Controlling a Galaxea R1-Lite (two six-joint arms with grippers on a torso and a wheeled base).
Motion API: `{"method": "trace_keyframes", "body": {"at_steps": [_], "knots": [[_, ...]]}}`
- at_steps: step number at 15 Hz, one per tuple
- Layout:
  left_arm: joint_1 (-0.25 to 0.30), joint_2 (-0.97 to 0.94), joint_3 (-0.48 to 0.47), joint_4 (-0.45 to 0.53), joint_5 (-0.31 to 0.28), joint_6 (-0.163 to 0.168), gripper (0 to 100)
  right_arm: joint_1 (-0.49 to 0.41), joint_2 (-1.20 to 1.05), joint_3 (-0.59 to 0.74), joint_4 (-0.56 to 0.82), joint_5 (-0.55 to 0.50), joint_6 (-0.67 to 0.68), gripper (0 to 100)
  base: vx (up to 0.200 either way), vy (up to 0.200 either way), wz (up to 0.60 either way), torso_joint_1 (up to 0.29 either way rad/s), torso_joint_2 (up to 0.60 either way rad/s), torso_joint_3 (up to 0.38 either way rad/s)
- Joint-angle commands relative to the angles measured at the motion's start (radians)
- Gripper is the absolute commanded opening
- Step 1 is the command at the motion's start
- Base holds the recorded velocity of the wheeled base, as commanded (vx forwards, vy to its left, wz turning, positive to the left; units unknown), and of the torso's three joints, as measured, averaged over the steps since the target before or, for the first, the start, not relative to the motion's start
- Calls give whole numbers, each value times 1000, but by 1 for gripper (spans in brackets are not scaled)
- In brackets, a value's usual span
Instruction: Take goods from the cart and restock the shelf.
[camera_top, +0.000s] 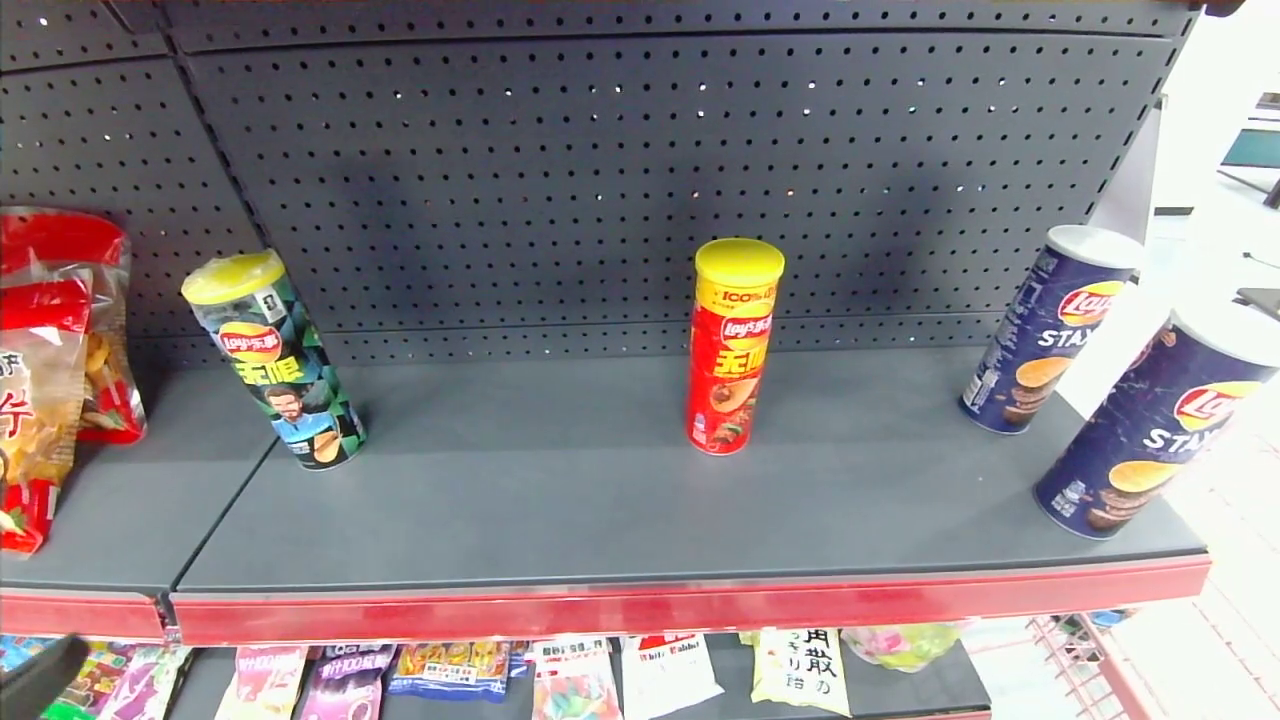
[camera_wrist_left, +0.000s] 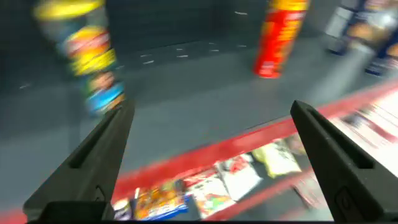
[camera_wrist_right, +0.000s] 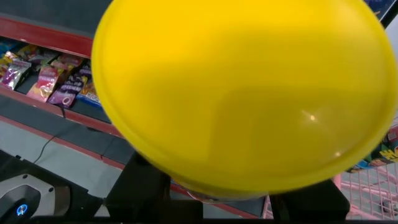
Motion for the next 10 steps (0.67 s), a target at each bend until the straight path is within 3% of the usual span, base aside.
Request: {"method": "trace_keyframes", "body": {"at_steps": [1,3,4,7,10], "knots": [[-217,547,-236,-119,-131,70,100,0,0,0,0,0,-1,0,0,0,0,0,0,0],[-333,782,-356,-197,-141,76,100,-1,-2,0,0,-1,-1,0,0,0,0,0,0,0],[-358,860,-408,-226,-139,75,100,-1,-2,0,0,-3,-1,0,0,0,0,0,0,0],[-399,1082,-564,-320,-138,76,100,-3,-2,0,0,-3,-1,0,0,0,0,0,0,0],[-436,1210,-664,-340,-139,76,100,-3,-2,0,1,-3,1,0,0,0,0,0,0,0]]}}
